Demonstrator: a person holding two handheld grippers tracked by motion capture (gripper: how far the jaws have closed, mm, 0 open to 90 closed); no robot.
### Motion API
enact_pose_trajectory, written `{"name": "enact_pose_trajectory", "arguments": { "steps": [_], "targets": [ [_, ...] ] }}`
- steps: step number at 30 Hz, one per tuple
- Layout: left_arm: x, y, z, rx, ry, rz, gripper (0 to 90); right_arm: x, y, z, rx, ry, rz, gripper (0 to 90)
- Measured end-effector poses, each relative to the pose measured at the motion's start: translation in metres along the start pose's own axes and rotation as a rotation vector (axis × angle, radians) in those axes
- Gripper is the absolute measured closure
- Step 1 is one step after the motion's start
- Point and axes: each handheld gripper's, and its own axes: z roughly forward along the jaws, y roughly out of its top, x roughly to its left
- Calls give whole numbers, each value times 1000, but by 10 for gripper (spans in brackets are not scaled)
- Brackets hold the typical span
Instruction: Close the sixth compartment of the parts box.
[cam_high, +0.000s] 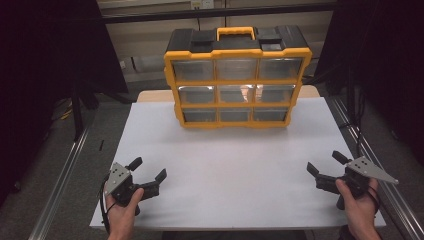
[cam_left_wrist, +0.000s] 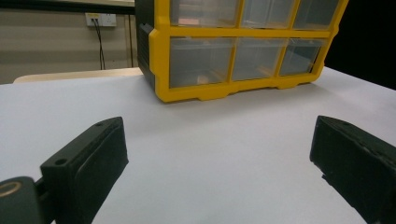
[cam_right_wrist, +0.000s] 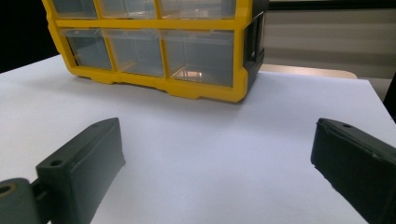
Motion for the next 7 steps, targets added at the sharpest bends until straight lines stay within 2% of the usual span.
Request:
{"name": "enact_pose_trajectory", "arguments": {
  "steps": [7],
  "targets": [
    [2, -1, 0, 10, 1, -8, 40, -4, 0, 2, 14, -20, 30, 18]
  ]
}}
